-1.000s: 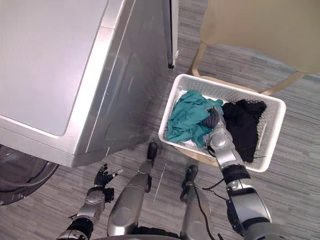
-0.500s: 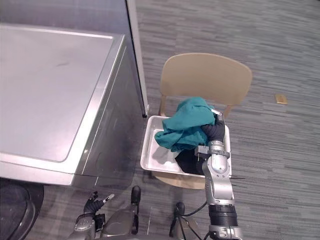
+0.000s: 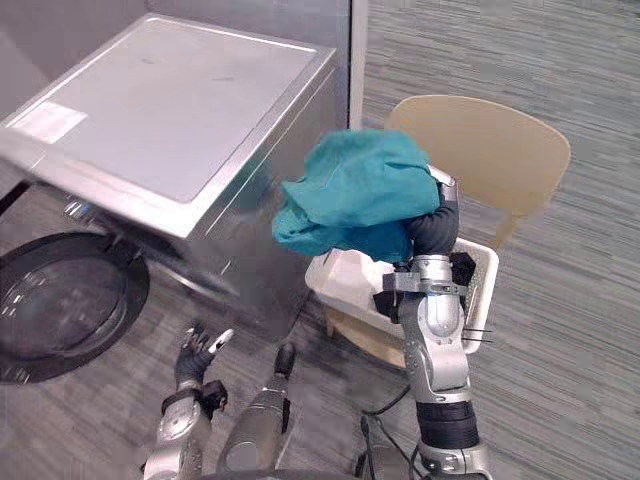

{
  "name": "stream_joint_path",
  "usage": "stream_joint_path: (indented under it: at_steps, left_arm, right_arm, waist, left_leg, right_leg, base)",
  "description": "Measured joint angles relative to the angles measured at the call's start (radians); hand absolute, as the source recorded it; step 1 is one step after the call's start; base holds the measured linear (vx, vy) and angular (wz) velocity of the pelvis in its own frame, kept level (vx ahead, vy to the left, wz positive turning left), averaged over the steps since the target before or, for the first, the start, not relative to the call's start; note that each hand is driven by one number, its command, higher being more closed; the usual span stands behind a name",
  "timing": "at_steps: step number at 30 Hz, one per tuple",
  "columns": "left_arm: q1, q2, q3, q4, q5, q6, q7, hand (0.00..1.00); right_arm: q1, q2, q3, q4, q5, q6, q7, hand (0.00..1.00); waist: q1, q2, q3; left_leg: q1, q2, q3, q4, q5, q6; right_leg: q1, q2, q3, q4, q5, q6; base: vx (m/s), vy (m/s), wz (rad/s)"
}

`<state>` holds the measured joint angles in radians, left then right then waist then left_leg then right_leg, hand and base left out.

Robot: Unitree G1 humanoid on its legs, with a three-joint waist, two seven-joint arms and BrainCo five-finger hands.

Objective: Pick up the laundry basket with both hands and put the clothes into the washing machine.

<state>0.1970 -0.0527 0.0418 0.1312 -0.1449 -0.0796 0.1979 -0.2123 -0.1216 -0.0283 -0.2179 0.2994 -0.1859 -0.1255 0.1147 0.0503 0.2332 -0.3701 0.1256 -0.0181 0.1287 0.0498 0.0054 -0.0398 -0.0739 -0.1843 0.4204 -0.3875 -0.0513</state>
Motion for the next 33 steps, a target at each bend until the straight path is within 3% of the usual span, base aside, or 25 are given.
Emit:
stream_joint_path:
  at_steps: [2, 3, 5, 7, 10, 15, 20, 21, 31, 32, 33]
  left_arm:
    - [0.002, 0.019, -0.006, -0.105, 0.002, -0.021, -0.020, 0.00]
    - [-0.002, 0.047, -0.005, -0.166, 0.012, -0.046, -0.027, 0.00]
    - [-0.031, 0.092, -0.005, -0.225, 0.032, -0.082, -0.043, 0.00]
    - [-0.108, 0.145, -0.051, -0.264, 0.063, -0.109, -0.069, 0.00]
    - [-0.210, 0.198, -0.152, -0.288, 0.125, -0.127, -0.097, 0.00]
    - [-0.314, 0.300, -0.282, -0.260, 0.236, -0.151, -0.132, 0.00]
    - [-0.403, 0.308, -0.346, -0.160, 0.266, -0.165, -0.120, 0.00]
    - [-0.422, 0.312, -0.359, -0.135, 0.272, -0.165, -0.110, 1.00]
    - [-0.459, 0.329, -0.400, -0.079, 0.380, -0.166, -0.081, 1.00]
    - [-0.458, 0.328, -0.406, -0.078, 0.380, -0.166, -0.080, 1.00]
    - [-0.456, 0.329, -0.406, -0.077, 0.380, -0.166, -0.080, 1.00]
  right_arm:
    - [-0.007, -0.012, -0.004, 0.004, 0.000, 0.000, 0.009, 1.00]
    - [-0.027, -0.021, 0.004, 0.013, 0.000, 0.000, 0.034, 1.00]
    - [-0.062, -0.030, 0.036, 0.053, 0.000, 0.000, 0.060, 1.00]
    - [-0.096, -0.065, 0.078, 0.077, 0.000, 0.000, 0.109, 1.00]
    - [-0.143, -0.077, 0.118, 0.078, 0.000, 0.002, 0.155, 1.00]
    - [-0.209, -0.068, 0.306, 0.089, 0.012, 0.002, 0.227, 1.00]
    - [-0.279, 0.003, 0.418, 0.142, 0.057, 0.018, 0.240, 1.00]
    - [-0.290, 0.009, 0.435, 0.158, 0.072, 0.020, 0.240, 1.00]
    - [-0.354, 0.008, 0.520, 0.162, 0.123, 0.043, 0.229, 1.00]
    - [-0.354, 0.004, 0.520, 0.162, 0.124, 0.043, 0.226, 0.00]
    - [-0.354, 0.004, 0.520, 0.162, 0.124, 0.043, 0.224, 0.00]
  waist:
    - [0.000, 0.007, -0.013]
    - [-0.002, 0.014, -0.020]
    - [-0.022, 0.024, -0.028]
    - [-0.030, 0.033, -0.045]
    - [-0.049, 0.049, -0.058]
    - [-0.044, 0.021, -0.105]
    - [-0.043, 0.013, -0.133]
    - [-0.044, 0.013, -0.134]
    - [-0.044, 0.005, -0.171]
    - [-0.044, 0.005, -0.171]
    - [-0.044, 0.004, -0.172]
  left_leg:
    - [0.010, -0.010, 0.028, 0.156, -0.005, -0.011]
    - [0.048, -0.007, 0.039, 0.232, -0.036, -0.044]
    - [0.144, -0.001, 0.048, 0.283, -0.118, -0.069]
    - [0.295, 0.008, 0.051, 0.139, -0.145, -0.084]
    - [0.384, 0.037, 0.052, -0.067, -0.132, -0.095]
    - [0.394, 0.022, 0.054, -0.093, -0.128, -0.099]
    - [0.404, -0.014, 0.058, -0.120, -0.089, -0.074]
    - [0.411, -0.019, 0.059, -0.134, -0.077, -0.072]
    - [0.436, -0.018, 0.100, -0.177, -0.041, -0.081]
    - [0.450, -0.016, 0.100, -0.186, -0.039, -0.083]
    - [0.452, -0.015, 0.102, -0.187, -0.039, -0.083]
  right_leg:
    - [-0.008, -0.003, -0.035, -0.047, 0.052, -0.020]
    - [-0.021, 0.005, -0.048, -0.077, 0.086, -0.032]
    - [-0.018, 0.018, -0.073, -0.131, 0.136, -0.043]
    - [-0.017, 0.044, -0.112, -0.207, 0.199, -0.043]
    - [-0.019, 0.076, -0.172, -0.235, 0.229, -0.037]
    - [-0.018, 0.058, -0.170, -0.251, 0.274, -0.004]
    - [-0.004, 0.036, -0.163, -0.287, 0.324, 0.018]
    - [0.003, 0.034, -0.163, -0.300, 0.336, 0.018]
    - [0.035, 0.061, -0.116, -0.422, 0.431, 0.011]
    - [0.053, 0.068, -0.115, -0.442, 0.440, 0.006]
    - [0.056, 0.070, -0.113, -0.449, 0.444, 0.007]
  base:
    - [-0.31, -0.190, 0.60]
    - [-0.23, -0.110, 0.38]
    - [-0.21, -0.056, 0.38]
    - [-0.18, -0.014, 0.52]
    - [-0.18, 0.057, 0.55]
    - [-0.13, 0.096, 0.07]
    - [-0.14, 0.098, 0.02]
    - [-0.11, 0.051, 0.00]
    - [-0.06, 0.005, -0.15]
    - [0.00, -0.026, -0.09]
    - [-0.01, -0.018, -0.05]
